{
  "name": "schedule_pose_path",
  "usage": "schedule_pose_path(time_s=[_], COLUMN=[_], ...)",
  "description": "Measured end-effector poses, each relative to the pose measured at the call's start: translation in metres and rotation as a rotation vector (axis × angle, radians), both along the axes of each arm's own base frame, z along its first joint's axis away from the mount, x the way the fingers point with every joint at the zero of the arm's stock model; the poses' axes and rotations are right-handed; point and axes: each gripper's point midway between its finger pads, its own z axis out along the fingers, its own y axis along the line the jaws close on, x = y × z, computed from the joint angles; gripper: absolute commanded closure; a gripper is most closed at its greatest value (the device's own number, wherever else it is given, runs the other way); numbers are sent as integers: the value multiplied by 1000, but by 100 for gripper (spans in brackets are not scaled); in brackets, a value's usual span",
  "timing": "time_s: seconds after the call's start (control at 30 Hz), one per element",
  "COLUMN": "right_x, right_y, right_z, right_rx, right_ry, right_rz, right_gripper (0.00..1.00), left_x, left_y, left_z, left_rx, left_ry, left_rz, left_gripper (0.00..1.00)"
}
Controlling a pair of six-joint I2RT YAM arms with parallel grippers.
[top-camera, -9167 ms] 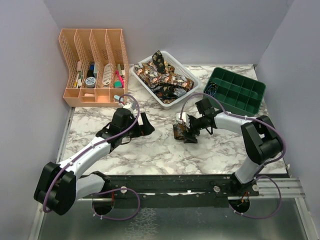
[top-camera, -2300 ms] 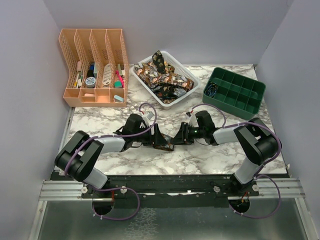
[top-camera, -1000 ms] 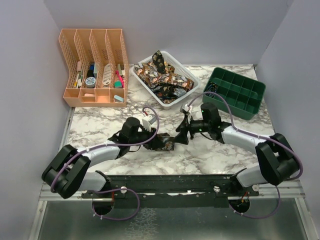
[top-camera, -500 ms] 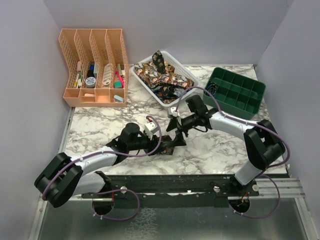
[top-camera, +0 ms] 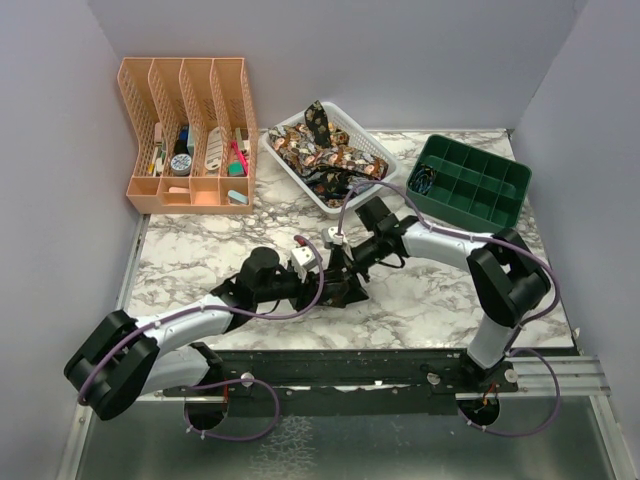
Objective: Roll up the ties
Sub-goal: Pick up the tie at the center of the board.
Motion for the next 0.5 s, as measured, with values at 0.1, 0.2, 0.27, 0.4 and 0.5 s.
schedule_pose_path(time_s=[0.1,0.2,0.27,0.4,0.5], right_x=[-2,-9,-15,-24,-26], right_y=[4,5,8,12,14], right_z=[-2,-2,-2,-4,-7], right_rx=[-1,-2,-2,-6,-6], right_ry=[6,16,19,28,42], right_rz=[27,52,69,86,73], right_gripper=[4,10,16,33,41], left_x=[0,2,4,7,6], left_y=[0,0,1,2,4], left_z=[1,3,5,12,12], left_rx=[0,1,-1,-9,-8], left_ry=[-10,-24,-38,-63,-66], left_rz=[-3,5,17,37,40], left_gripper=[100,100,100,100,100])
